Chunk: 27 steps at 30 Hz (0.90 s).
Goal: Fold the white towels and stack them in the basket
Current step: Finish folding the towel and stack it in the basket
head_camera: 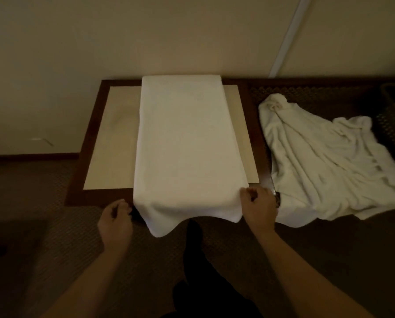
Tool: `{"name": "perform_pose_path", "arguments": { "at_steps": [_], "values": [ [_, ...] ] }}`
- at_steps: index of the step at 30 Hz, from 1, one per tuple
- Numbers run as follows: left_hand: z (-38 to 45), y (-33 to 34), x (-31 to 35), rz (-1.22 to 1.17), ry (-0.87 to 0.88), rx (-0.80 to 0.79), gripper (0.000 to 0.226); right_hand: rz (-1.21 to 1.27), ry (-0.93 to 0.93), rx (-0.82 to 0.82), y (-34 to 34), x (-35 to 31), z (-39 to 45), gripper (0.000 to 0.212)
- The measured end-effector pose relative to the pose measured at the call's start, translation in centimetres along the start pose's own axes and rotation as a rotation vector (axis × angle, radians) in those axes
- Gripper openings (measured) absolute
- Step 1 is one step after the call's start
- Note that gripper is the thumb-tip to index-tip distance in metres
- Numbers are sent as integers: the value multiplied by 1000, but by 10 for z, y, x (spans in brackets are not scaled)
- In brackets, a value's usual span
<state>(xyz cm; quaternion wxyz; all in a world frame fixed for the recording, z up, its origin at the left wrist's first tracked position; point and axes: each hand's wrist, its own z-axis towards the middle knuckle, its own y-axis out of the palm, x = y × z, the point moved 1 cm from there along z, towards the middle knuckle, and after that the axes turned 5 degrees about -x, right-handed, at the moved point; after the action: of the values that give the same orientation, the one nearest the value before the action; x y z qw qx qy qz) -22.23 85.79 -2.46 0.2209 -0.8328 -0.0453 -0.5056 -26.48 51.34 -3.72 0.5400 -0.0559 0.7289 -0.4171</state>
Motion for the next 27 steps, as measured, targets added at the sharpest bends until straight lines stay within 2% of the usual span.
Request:
{"name": "perform_pose_path", "arguments": {
  "at_steps": [3, 6, 9, 11, 13, 16, 18, 20, 22, 27],
  "values": [
    [12, 5, -17, -193, -204, -247, 29, 3, 173, -89, 1, 8, -10, 40],
    [24, 4, -27, -245, -299, -359, 41, -50, 221, -87, 1, 7, -12, 39],
    [29, 1, -29, -285, -300, -466, 38, 76, 282, -158, 1, 7, -15, 42],
    [27, 3, -27, -247, -281, -509, 32, 140, 281, -201, 3, 13, -16, 35],
    [24, 6, -23, -177, -245, -493, 23, 157, 203, -183, 0, 13, -19, 27],
    [27, 8, -23, 52, -105, -420, 22, 242, 89, -38, -14, 5, -23, 20],
    [26, 9, -21, 208, -20, -375, 25, 223, 129, 20, -19, 7, -17, 16],
    [22, 13, -19, 317, 40, -332, 25, 119, 242, -51, -13, 16, -10, 20],
    [18, 16, -20, 322, 75, -306, 22, 114, 314, -137, -3, 25, -7, 26],
    [15, 20, -25, 263, 98, -265, 15, 253, 238, -211, -3, 28, -16, 35]
  ]
}}
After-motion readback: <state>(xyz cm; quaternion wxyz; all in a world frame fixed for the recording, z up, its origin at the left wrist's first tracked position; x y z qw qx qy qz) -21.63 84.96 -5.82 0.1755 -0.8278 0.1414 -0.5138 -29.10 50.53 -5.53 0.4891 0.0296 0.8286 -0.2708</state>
